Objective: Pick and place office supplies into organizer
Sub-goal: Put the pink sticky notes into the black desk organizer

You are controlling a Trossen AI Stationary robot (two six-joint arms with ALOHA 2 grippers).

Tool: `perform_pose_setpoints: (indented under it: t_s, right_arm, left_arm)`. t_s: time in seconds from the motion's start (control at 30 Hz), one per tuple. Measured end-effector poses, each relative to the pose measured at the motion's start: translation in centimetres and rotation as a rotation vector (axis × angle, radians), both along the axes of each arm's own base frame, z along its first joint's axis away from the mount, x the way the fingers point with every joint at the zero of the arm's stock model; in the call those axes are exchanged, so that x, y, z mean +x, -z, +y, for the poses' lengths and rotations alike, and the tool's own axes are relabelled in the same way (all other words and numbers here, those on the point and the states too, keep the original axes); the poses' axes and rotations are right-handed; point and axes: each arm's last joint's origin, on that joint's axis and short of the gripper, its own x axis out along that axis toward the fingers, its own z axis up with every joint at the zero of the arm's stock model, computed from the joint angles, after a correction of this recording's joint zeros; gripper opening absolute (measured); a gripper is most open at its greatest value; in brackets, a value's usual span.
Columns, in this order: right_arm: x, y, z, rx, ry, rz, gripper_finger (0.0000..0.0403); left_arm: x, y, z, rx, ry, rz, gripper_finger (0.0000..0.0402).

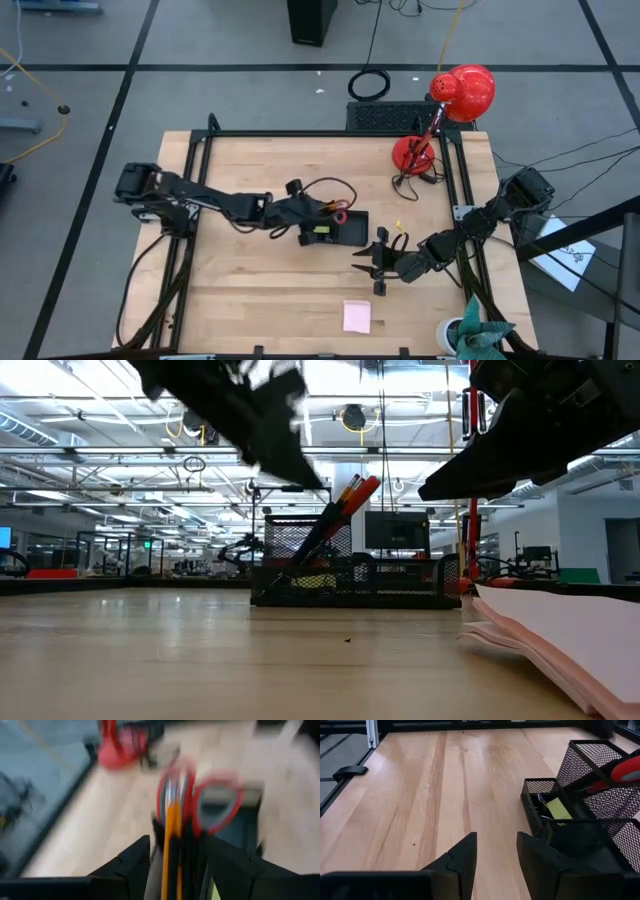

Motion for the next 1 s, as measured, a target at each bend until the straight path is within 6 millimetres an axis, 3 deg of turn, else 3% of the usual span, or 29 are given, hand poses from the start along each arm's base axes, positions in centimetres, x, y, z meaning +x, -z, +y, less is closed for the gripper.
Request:
perform_pose_setpoints:
  t_s: [0.2, 0.33, 0.43, 0.57, 0.7, 0.83, 1.0]
  right_arm:
    - [0.0, 0.0, 0.0, -0.013, -0.006, 0.004, 0.013]
    - [0.0, 0.0, 0.1, -0.016, -0.013, 0.002, 0.013]
    - [0.0, 0.0, 0.1, -0.016, -0.014, 0.002, 0.013]
    - [0.0, 0.0, 0.1, -0.003, -0.037, 0.007, 0.0128]
    - [0.0, -0.1, 0.2, 0.0, -0.037, 0.0, 0.0126]
    - [0.1, -0.3, 0.3, 0.029, -0.06, -0.016, 0.0126]
    - [1.0, -1.7, 0.0, 0.129, -0.229, -0.055, 0.0125]
  left_arm:
    - [-3.2, -5.7, -4.1, 0.009, 0.198, -0.159, 0.0184]
    - [-6.0, -7.2, -8.3, -0.082, 0.393, -0.169, 0.0139]
    - [-7.7, -6.7, -11.7, -0.093, 0.515, -0.12, 0.0091]
    - [-8.6, -4.7, -15.8, -0.027, 0.559, -0.089, 0.0022]
    - [-8.4, -2.1, -18.7, 0.067, 0.57, -0.083, 0.0012]
    - [-7.4, 0.8, -20.1, 0.144, 0.602, -0.053, 0.0022]
    - [-5.6, 2.8, -19.7, 0.151, 0.603, -0.039, 0.0006]
